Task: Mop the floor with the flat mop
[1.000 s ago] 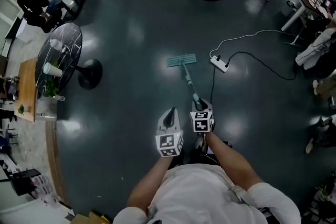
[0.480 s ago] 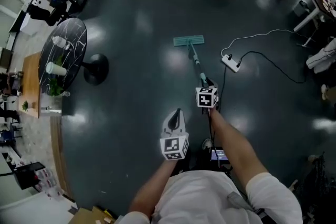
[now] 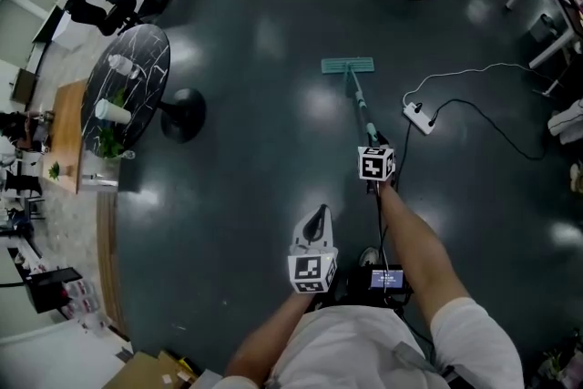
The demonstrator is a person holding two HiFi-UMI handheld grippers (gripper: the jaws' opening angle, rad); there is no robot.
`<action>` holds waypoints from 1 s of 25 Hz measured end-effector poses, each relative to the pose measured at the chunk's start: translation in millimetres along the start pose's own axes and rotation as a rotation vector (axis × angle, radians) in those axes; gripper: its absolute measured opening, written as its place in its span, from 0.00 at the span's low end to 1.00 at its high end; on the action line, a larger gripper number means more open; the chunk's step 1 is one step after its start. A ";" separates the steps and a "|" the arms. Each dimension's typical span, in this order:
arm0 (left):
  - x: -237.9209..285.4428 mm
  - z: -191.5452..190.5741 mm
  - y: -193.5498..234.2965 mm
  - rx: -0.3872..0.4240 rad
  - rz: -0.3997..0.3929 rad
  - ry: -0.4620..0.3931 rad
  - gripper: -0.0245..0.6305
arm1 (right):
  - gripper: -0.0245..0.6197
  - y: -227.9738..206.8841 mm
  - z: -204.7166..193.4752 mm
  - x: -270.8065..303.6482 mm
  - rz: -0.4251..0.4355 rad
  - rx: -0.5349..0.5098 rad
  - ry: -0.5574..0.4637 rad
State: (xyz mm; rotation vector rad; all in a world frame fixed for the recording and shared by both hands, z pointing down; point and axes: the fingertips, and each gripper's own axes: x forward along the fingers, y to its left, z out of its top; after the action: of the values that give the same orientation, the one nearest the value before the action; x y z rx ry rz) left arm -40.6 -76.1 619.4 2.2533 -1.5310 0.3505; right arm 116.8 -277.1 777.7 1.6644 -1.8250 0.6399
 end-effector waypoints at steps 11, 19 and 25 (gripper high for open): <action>-12.7 1.9 2.2 0.008 -0.027 -0.029 0.04 | 0.21 8.8 -23.5 -69.5 0.016 0.025 0.041; -31.9 8.9 -5.7 0.001 -0.042 -0.057 0.04 | 0.21 5.1 -90.7 -180.9 0.057 -0.001 0.102; -52.6 8.5 -14.4 0.011 -0.073 -0.066 0.04 | 0.21 10.7 -125.3 -266.4 0.083 0.000 0.125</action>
State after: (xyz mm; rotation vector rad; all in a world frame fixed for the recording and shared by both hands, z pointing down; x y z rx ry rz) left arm -46.9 -31.6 587.4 2.3433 -1.4783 0.2662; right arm 132.3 1.0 681.9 1.5195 -1.8118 0.7627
